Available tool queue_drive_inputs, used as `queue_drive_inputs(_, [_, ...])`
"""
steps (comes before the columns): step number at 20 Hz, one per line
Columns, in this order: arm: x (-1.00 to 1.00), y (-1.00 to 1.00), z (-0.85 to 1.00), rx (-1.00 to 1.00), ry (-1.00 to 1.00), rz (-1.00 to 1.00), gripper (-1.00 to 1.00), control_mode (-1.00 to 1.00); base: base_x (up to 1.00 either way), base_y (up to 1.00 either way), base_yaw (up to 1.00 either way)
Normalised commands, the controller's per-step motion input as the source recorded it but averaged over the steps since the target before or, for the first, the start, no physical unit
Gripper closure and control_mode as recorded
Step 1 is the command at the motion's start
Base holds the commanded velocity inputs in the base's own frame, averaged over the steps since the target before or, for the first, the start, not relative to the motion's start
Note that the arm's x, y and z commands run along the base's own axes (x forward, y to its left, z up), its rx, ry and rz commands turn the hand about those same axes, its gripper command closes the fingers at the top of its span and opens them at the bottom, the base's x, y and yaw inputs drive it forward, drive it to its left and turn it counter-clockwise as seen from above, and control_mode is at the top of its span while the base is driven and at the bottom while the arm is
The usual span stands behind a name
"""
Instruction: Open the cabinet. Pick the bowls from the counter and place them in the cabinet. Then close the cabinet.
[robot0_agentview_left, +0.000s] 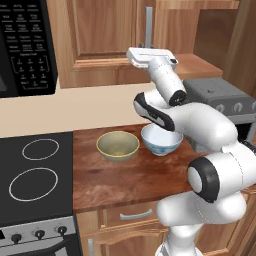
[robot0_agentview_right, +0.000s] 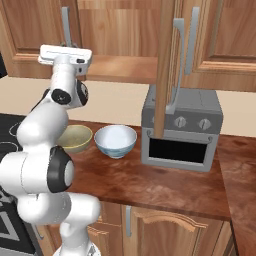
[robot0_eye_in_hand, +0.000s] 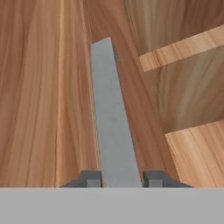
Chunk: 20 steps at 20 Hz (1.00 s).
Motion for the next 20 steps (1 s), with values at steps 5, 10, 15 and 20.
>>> queue_drive_inputs(5, [-0.28,0.86,0.18,-0.14,0.07,0.0,1.0,-1.0,0.0,0.0,0.0])
queue_drive_inputs(10, [-0.75,0.75,0.42,-0.16,0.01,0.0,1.0,-1.0,0.0,0.0,0.0])
queue_drive_inputs(15, [-0.93,0.79,0.47,-0.15,0.0,0.0,1.0,-1.0,0.0,0.0,0.0])
queue_drive_inputs(20, [-0.77,0.98,0.49,-0.17,0.05,-0.03,1.0,-1.0,0.0,0.0,0.0])
